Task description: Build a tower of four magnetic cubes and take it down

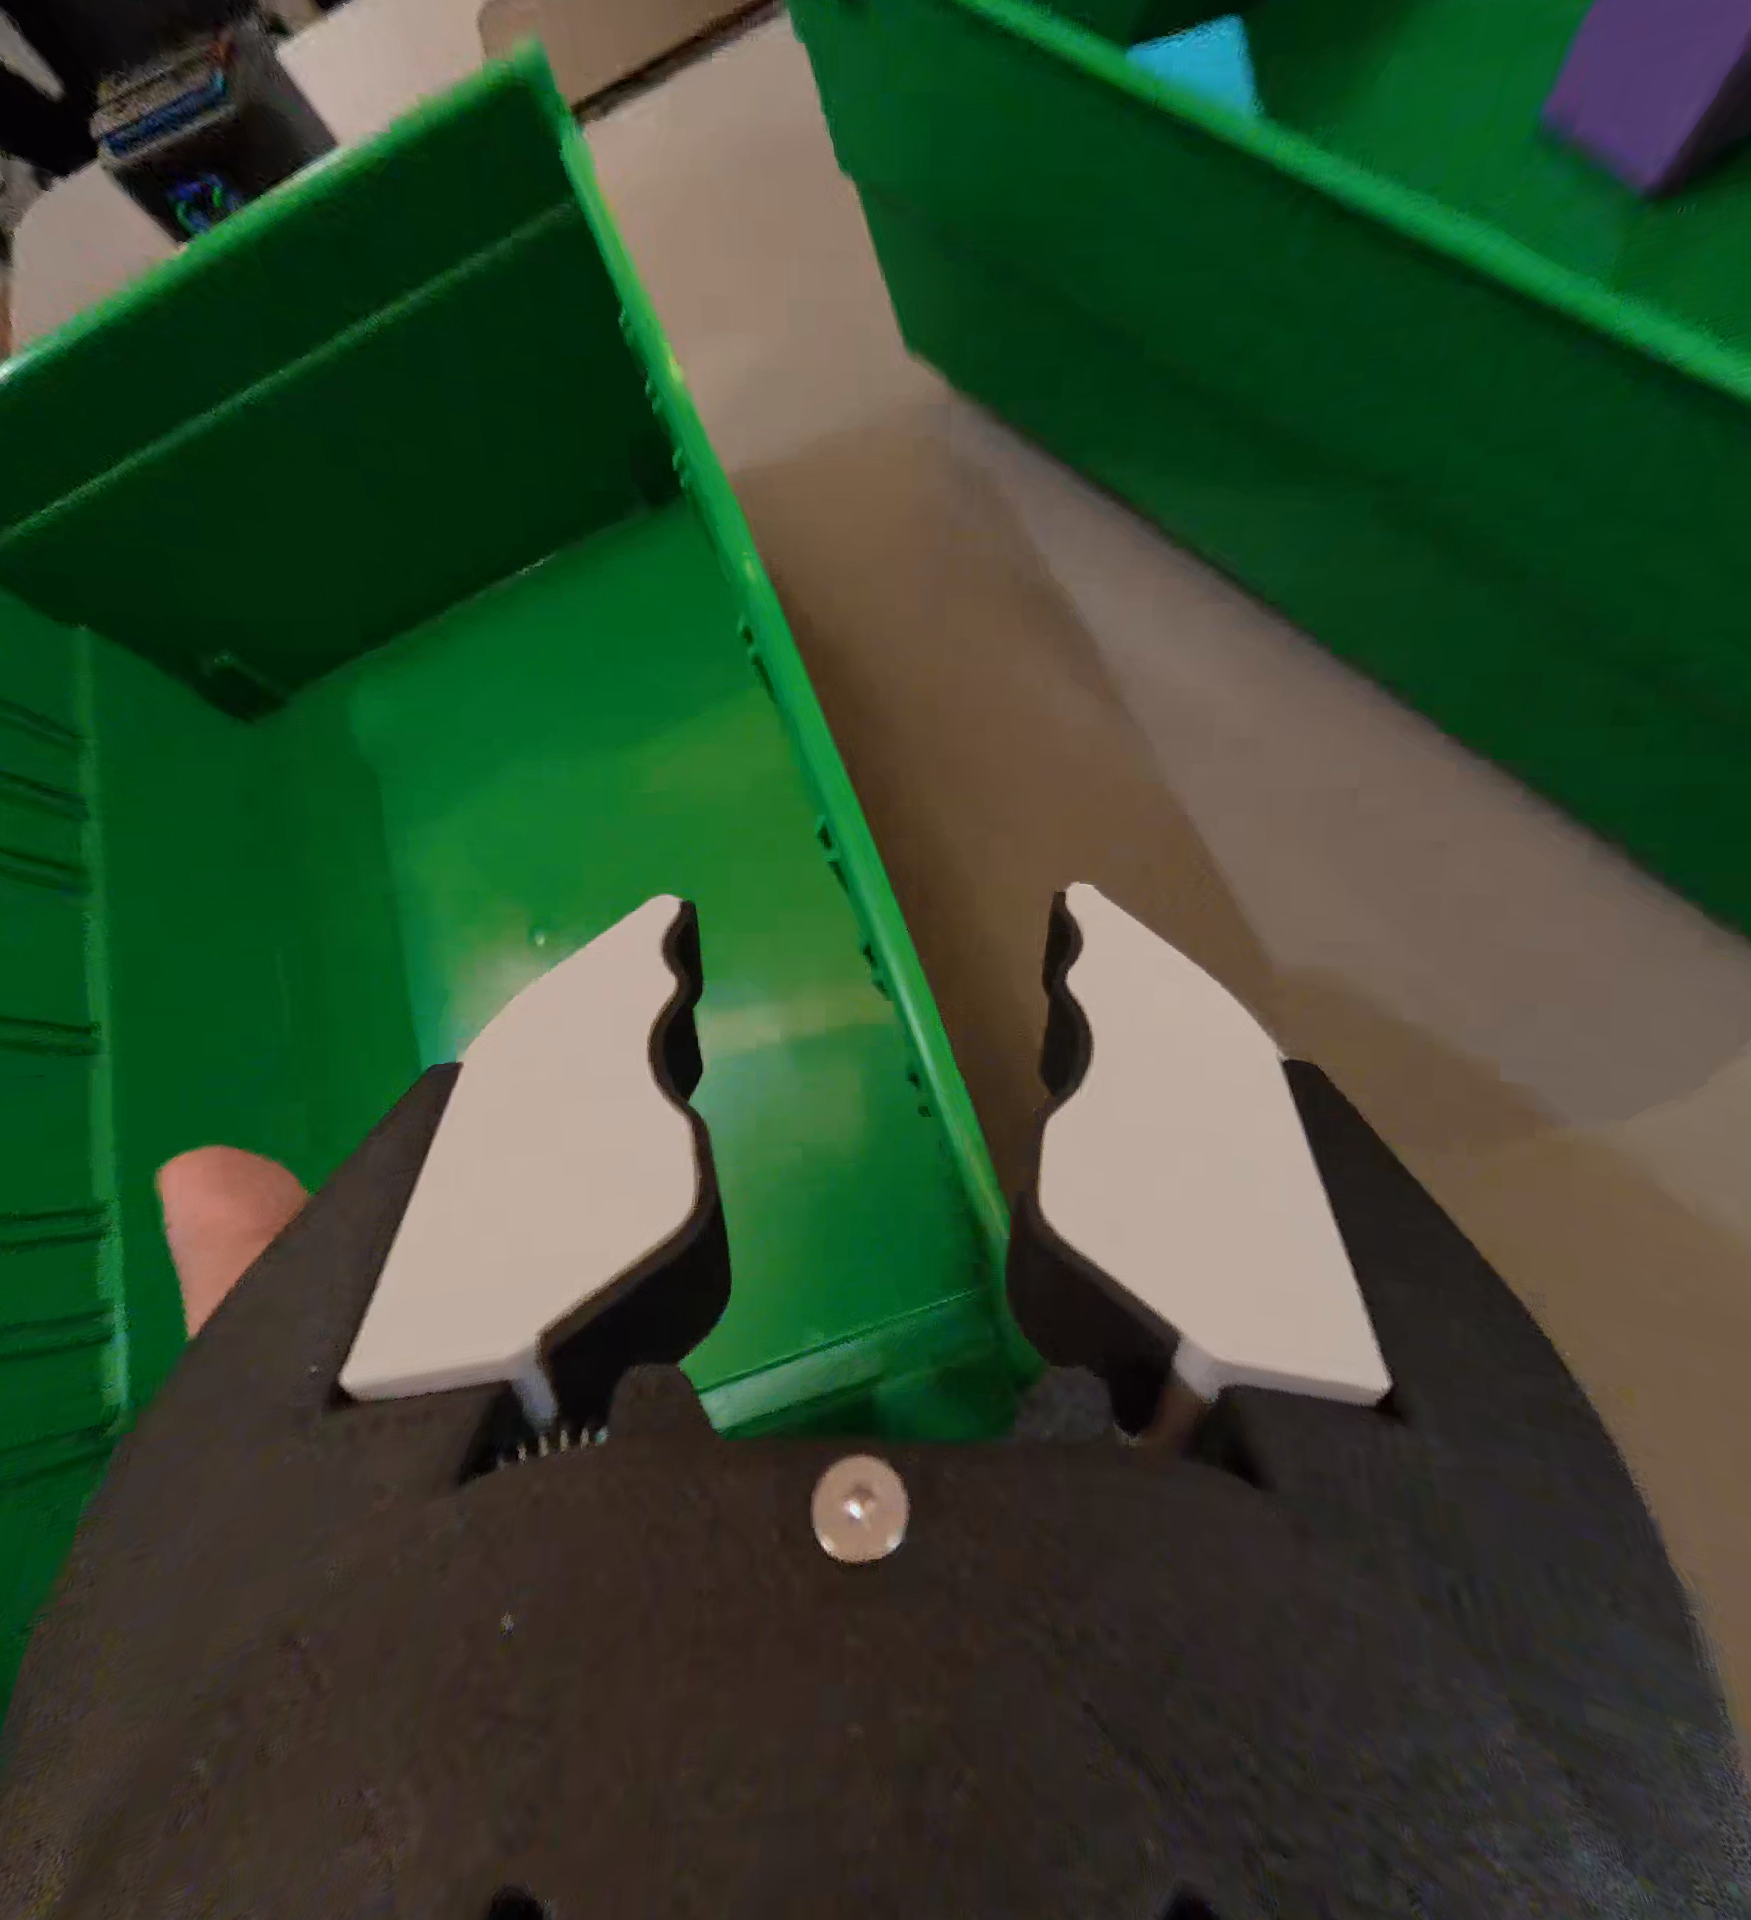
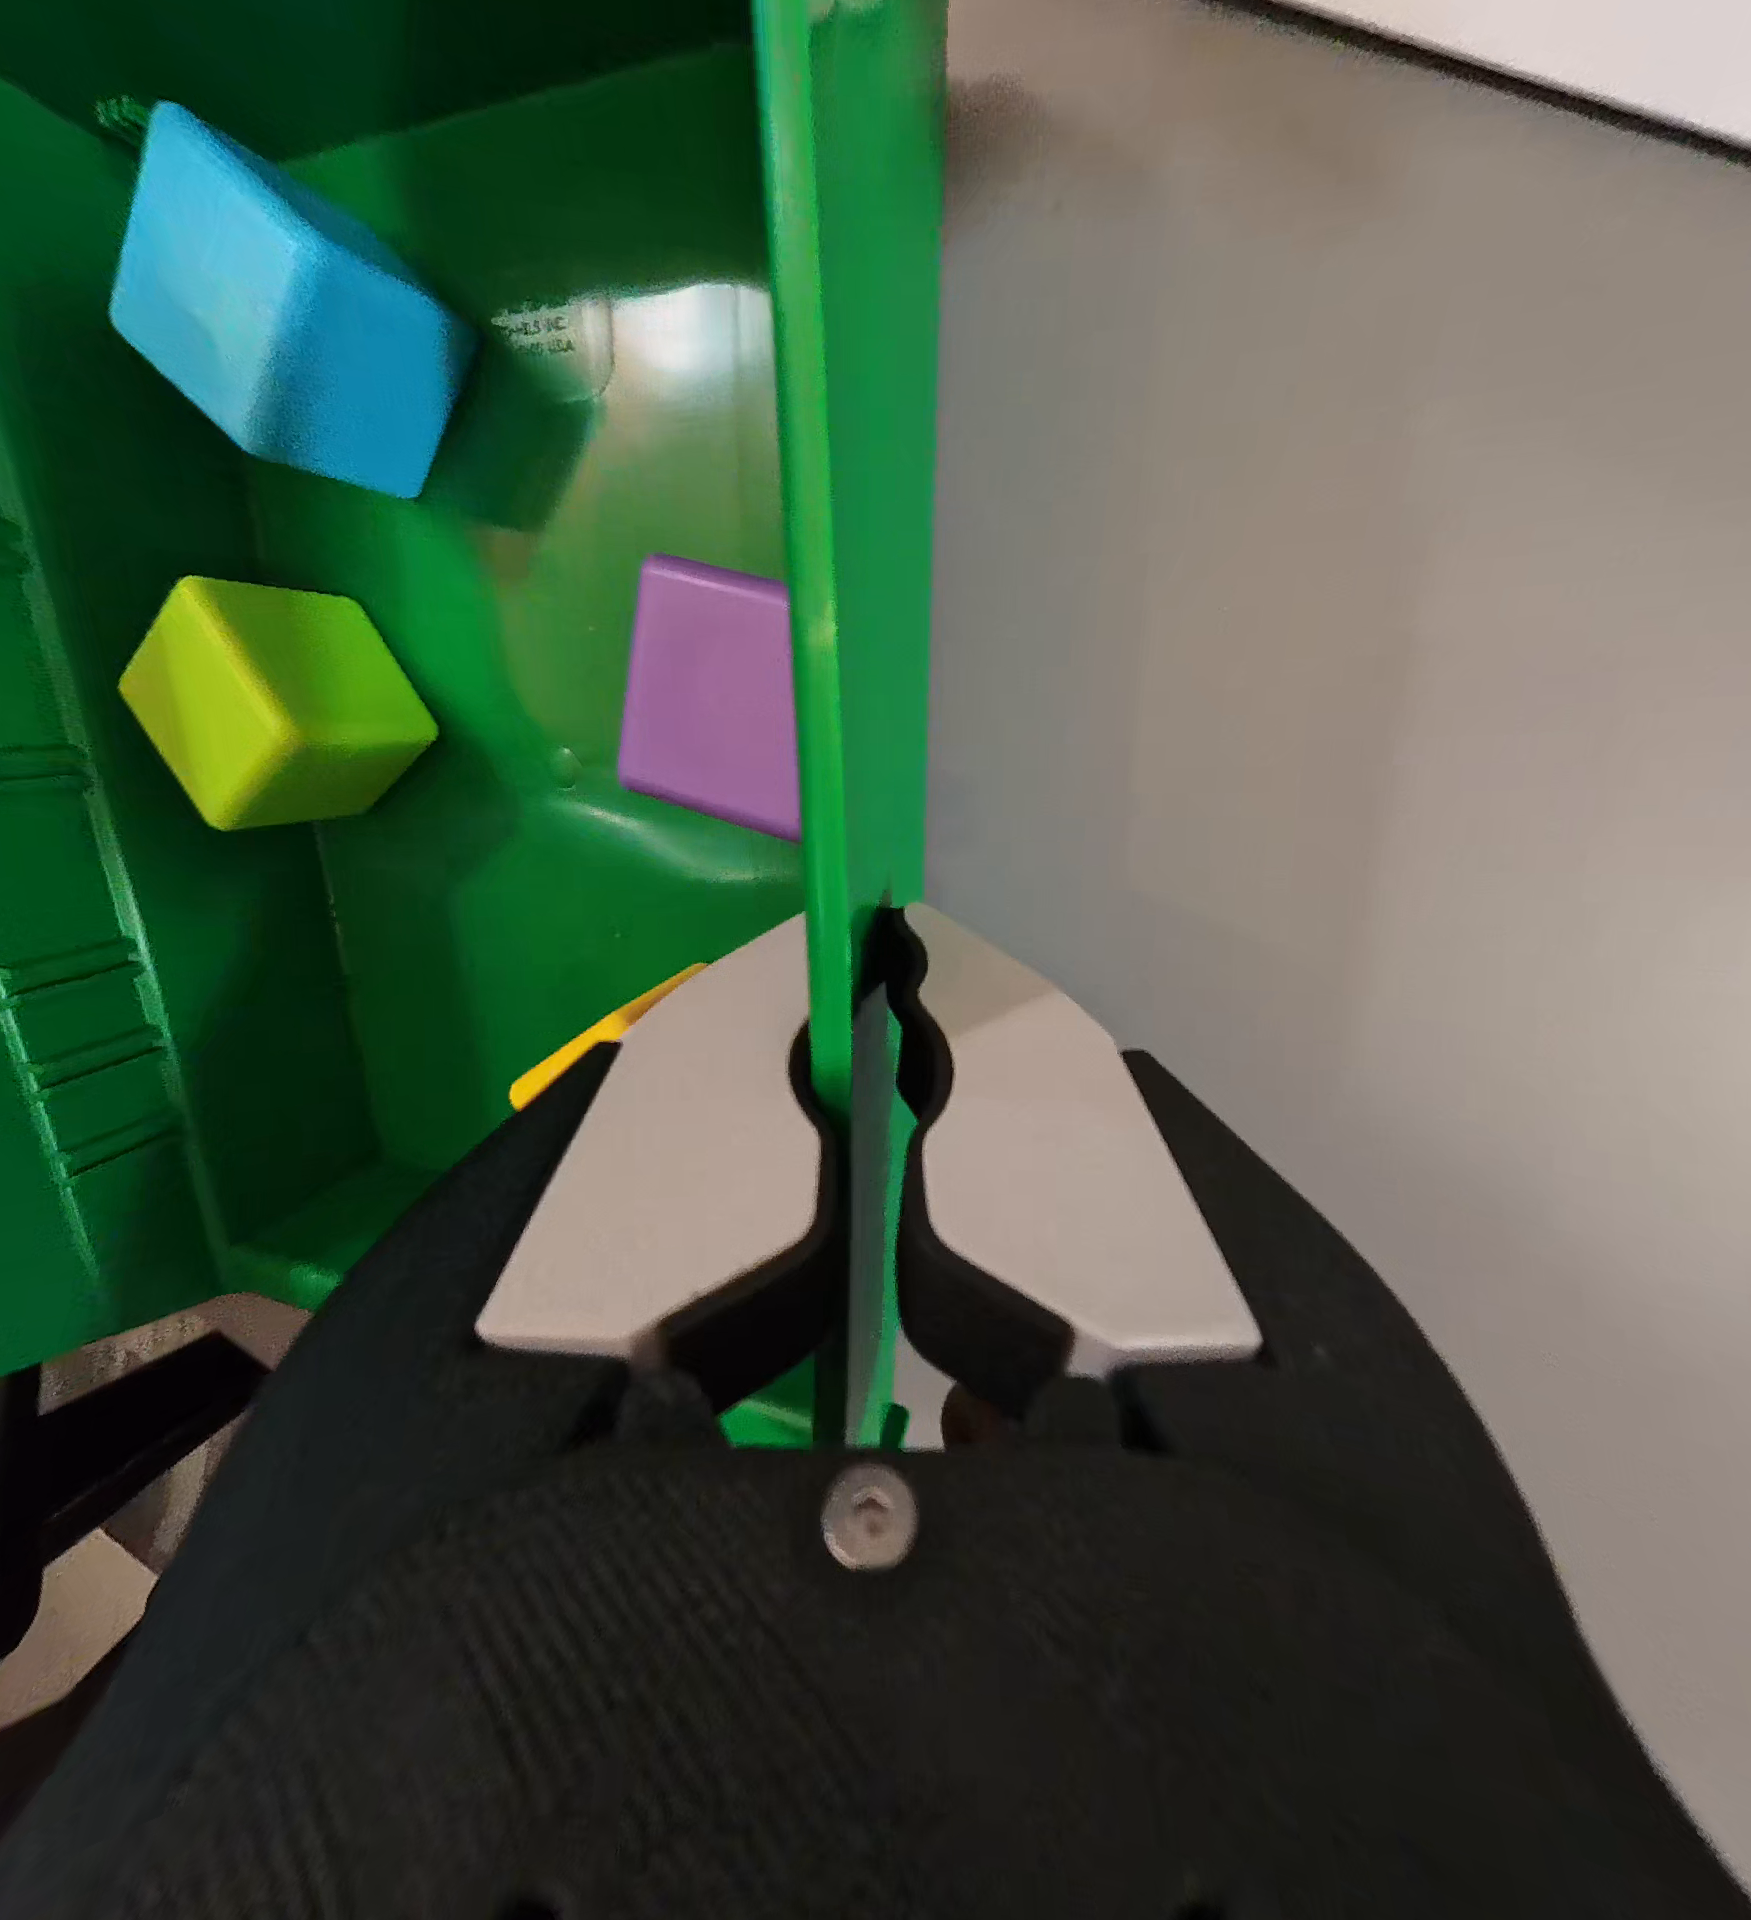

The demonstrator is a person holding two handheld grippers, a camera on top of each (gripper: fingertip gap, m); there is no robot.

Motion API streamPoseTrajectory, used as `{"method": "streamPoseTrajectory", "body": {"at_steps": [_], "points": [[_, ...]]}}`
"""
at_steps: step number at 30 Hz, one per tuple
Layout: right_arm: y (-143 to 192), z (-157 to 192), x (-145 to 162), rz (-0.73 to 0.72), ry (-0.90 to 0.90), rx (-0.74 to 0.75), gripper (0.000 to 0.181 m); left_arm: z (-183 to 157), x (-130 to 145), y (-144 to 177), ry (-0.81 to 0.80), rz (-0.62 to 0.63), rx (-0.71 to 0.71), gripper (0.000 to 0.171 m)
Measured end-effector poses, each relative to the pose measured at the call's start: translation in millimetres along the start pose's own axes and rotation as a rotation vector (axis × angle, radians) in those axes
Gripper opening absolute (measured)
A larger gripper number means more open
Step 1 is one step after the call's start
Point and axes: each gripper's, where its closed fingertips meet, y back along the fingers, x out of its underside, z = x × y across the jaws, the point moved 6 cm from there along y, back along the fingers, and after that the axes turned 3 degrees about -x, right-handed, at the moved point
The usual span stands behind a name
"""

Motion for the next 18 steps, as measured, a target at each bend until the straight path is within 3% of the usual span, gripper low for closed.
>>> {"method": "streamPoseTrajectory", "body": {"at_steps": [5,10,18], "points": [[-7,3,0,-0.013,-0.029,-0.032,0.008,-5,1,-5,0.011,-0.038,0.025,0.025],[-4,4,3,-0.04,-0.051,-0.07,0.014,1,2,-6,-0.086,-0.033,-0.112,0.011],[31,13,2,-0.145,-0.001,-0.161,0.027,12,6,-3,-0.039,-0.07,-0.084,0.006]]}}
